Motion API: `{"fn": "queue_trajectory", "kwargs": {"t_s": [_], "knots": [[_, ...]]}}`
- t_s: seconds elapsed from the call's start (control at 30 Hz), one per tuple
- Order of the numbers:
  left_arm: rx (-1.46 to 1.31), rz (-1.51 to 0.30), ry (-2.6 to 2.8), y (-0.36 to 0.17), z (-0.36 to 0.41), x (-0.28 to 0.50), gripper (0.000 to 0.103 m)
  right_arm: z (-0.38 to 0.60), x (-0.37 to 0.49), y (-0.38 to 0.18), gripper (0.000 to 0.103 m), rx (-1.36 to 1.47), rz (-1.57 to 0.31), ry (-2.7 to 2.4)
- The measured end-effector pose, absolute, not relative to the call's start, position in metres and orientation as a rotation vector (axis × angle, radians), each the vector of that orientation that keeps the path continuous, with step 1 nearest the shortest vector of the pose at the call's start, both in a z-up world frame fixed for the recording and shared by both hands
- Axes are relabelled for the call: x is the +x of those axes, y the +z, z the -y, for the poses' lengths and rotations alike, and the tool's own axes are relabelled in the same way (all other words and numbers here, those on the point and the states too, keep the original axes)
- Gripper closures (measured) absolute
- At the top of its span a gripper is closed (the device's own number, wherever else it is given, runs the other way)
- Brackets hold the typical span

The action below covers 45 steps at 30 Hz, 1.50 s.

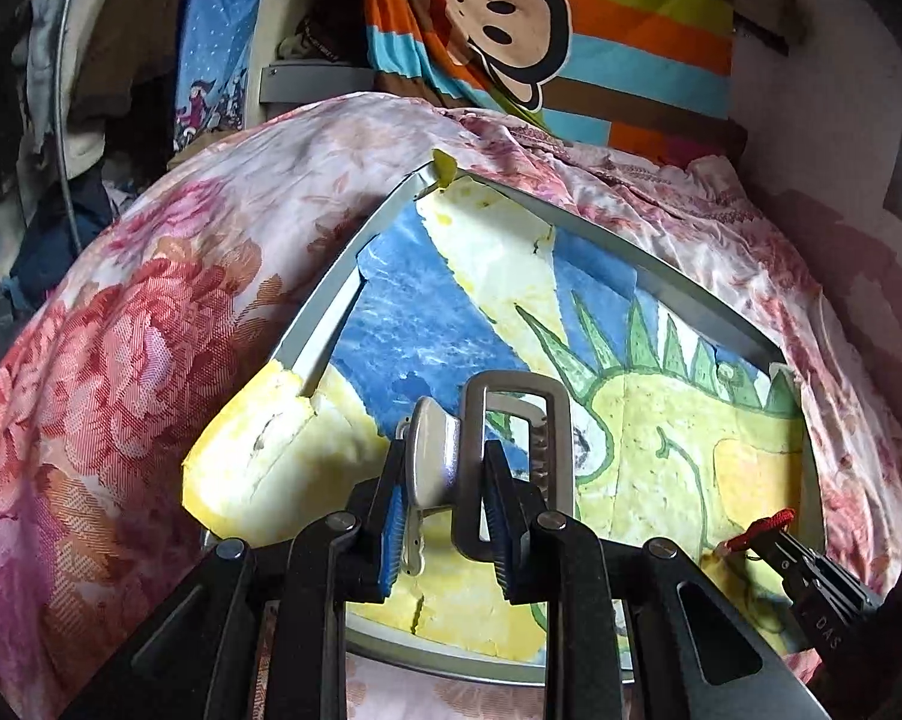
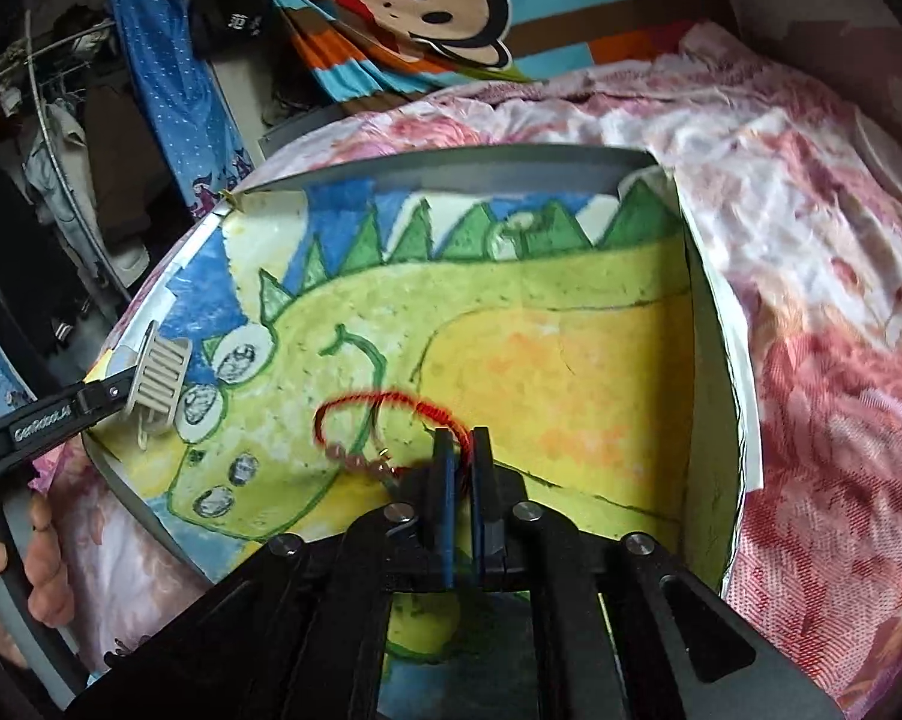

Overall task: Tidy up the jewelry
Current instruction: 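Carry both items into the tray and open both tools to release them, then withdraw both tools from the tray back toward the remaining jewelry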

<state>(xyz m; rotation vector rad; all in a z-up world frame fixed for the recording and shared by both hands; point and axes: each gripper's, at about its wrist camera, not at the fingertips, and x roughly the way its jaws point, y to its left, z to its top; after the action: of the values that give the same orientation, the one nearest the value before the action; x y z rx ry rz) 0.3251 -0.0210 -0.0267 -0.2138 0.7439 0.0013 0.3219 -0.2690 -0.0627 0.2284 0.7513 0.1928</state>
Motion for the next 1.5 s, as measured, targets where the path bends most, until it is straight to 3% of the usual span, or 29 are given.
{"fn": "queue_trajectory", "kwargs": {"t_s": [0.07, 0.2, 0.3, 0.37, 0.43, 0.5, 0.53, 0.67, 0.73, 0.8, 1.07, 1.5], "knots": [[-0.219, -0.749, -0.008, -0.029, 0.02, 0.325, 0.075, 0.269, 0.322, -0.063, 0.091, 0.231, -0.747, 0.195], [-0.246, -0.769, -0.013, -0.033, 0.015, 0.325, 0.067, 0.272, 0.318, -0.061, 0.066, 0.232, -0.73, 0.198], [-0.253, -0.761, -0.011, -0.031, 0.013, 0.323, 0.063, 0.273, 0.316, -0.059, 0.063, 0.225, -0.723, 0.2], [-0.263, -0.742, -0.01, -0.029, 0.01, 0.32, 0.042, 0.272, 0.315, -0.057, 0.057, 0.219, -0.716, 0.207], [-0.279, -0.7, -0.018, -0.025, 0.007, 0.315, 0.031, 0.272, 0.311, -0.054, 0.049, 0.203, -0.704, 0.204], [-0.291, -0.654, -0.028, -0.018, 0.004, 0.31, 0.029, 0.271, 0.308, -0.05, 0.031, 0.178, -0.69, 0.182], [-0.291, -0.642, -0.031, -0.016, 0.004, 0.309, 0.026, 0.272, 0.306, -0.048, 0.027, 0.174, -0.68, 0.175], [-0.269, -0.595, -0.031, -0.003, 0.005, 0.3, 0.017, 0.278, 0.298, -0.042, 0.024, 0.177, -0.661, 0.162], [-0.255, -0.573, -0.02, 0.003, 0.005, 0.294, 0.007, 0.281, 0.292, -0.038, 0.019, 0.167, -0.647, 0.151], [-0.244, -0.538, -0.001, 0.009, 0.005, 0.283, 0.006, 0.282, 0.284, -0.034, 0.009, 0.151, -0.632, 0.144], [-0.27, -0.479, 0.053, 0.021, -0.001, 0.24, 0.0, 0.279, 0.244, -0.017, 0.007, 0.053, -0.578, 0.144], [-0.291, -0.484, 0.034, 0.038, -0.002, 0.146, 0.0, 0.268, 0.149, 0.023, 0.004, 0.049, -0.51, 0.147]]}}
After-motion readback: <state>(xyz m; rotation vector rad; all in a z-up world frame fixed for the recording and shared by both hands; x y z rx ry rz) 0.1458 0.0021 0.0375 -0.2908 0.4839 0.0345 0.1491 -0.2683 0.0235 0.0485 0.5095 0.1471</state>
